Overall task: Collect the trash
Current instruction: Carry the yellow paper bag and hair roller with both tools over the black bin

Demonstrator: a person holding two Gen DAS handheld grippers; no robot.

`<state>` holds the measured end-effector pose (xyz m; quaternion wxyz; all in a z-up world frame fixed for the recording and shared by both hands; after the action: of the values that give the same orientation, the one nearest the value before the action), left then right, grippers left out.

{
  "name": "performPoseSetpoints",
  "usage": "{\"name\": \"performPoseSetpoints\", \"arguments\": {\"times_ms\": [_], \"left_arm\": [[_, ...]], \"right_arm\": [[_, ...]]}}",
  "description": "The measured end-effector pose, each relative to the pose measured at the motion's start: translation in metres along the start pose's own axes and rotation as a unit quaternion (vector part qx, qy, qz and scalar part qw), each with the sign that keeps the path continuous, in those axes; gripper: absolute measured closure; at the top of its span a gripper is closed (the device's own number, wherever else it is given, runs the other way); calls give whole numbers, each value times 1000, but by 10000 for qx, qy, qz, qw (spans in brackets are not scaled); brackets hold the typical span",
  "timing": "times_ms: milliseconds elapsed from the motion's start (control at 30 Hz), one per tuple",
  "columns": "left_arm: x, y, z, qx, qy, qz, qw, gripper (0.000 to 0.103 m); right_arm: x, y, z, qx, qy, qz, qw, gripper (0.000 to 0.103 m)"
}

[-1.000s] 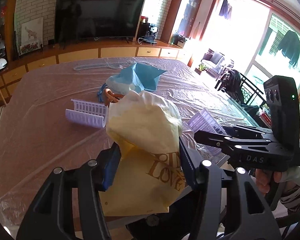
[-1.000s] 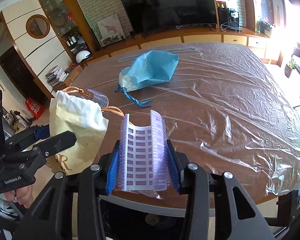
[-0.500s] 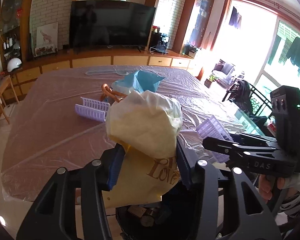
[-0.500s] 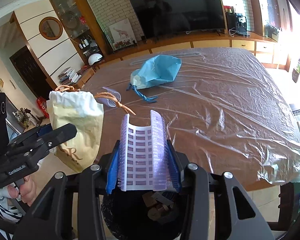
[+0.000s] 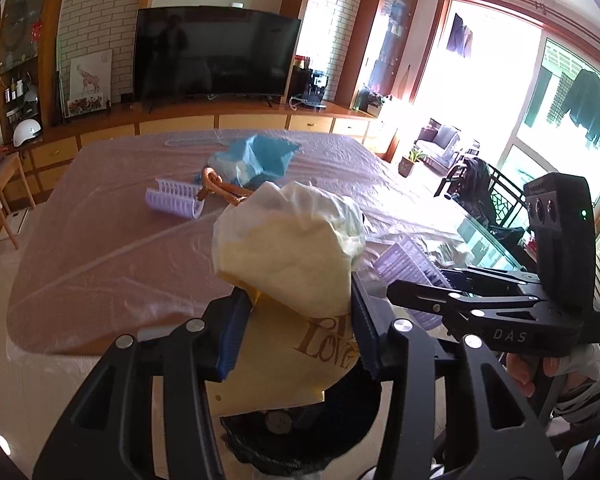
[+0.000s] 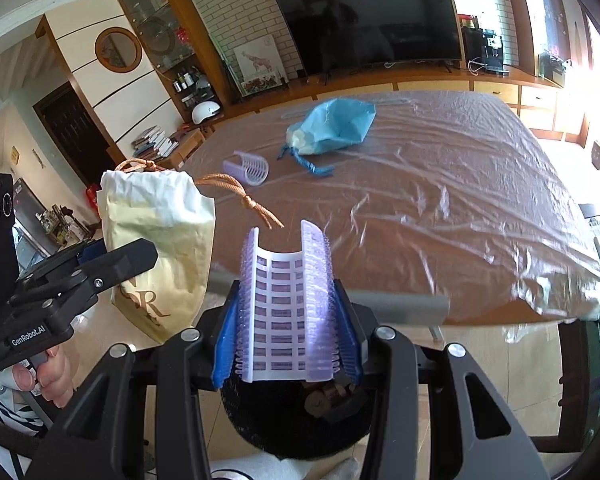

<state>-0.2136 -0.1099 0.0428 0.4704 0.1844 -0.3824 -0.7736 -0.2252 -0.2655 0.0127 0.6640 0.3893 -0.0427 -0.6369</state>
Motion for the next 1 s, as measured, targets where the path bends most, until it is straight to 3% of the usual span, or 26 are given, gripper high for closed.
{"name": "performPoseSetpoints", "arguments": {"times_ms": [367, 1000], "left_arm": [[13, -43, -7, -439, -86, 157, 9989, 55], [24, -99, -23, -992, -6, 307, 9946, 55]], "right_arm": [[6, -51, -5, -439, -82, -42, 9990, 61], [16, -93, -18, -830, -191, -64, 9963, 61]]}}
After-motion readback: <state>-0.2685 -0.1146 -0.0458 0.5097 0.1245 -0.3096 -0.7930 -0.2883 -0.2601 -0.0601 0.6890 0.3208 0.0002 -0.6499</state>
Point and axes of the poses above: each gripper's, at about its wrist camera, not at the fingertips, and z roughly against the way its jaws point, x to its right, y to its top, the point moved 8 cm from there along -z, roughly the way its jaws point, and after that the axes turned 10 degrees about -z, right-handed, at the moved point
